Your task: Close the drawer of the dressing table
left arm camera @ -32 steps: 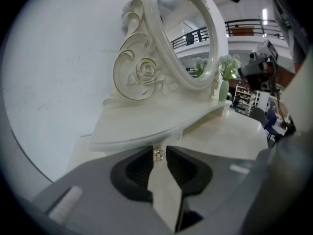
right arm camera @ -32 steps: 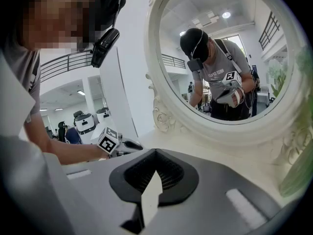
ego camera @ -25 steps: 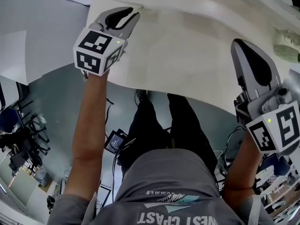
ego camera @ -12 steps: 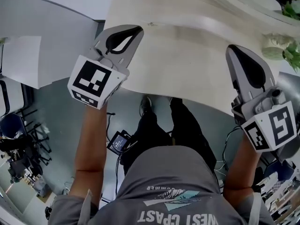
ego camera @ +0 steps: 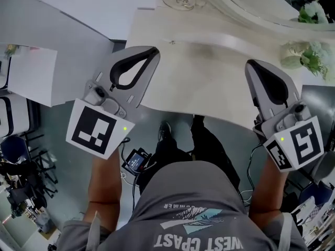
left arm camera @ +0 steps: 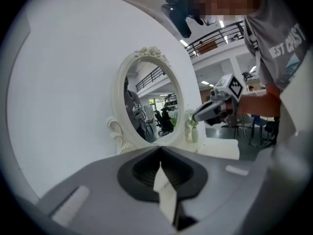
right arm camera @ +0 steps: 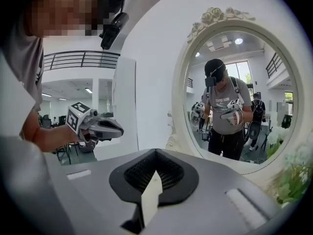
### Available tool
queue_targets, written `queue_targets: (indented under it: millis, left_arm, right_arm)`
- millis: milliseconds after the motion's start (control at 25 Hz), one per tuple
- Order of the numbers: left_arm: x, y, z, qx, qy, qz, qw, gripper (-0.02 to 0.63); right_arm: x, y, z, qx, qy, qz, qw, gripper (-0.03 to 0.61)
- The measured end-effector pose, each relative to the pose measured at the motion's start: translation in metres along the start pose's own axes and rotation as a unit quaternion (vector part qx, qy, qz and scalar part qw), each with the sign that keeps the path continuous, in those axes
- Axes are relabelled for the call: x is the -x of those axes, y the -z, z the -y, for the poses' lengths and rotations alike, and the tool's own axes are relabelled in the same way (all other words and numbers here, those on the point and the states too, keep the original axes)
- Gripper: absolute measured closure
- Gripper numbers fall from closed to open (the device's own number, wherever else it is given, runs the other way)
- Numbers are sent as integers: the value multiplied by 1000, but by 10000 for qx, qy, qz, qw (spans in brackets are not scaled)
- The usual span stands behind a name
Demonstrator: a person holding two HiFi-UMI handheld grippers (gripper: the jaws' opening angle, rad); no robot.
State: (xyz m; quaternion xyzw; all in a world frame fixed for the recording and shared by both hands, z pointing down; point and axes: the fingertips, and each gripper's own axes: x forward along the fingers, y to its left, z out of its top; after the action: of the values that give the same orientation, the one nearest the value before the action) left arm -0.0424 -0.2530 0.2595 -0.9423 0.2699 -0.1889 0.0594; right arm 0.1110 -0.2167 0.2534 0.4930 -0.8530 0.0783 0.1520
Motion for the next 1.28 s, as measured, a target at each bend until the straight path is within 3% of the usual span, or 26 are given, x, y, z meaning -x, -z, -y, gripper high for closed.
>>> queue_targets:
  millis: [600, 1280]
  left_arm:
    - [81, -75, 22, -565, -46, 543, 9969, 611]
    - [129, -100, 59, -907, 120, 790, 9927, 611]
  right_arm:
    - [51, -49, -42, 340, 157, 264, 9990, 577]
    - [94, -64, -82, 602, 253, 306, 9974, 578]
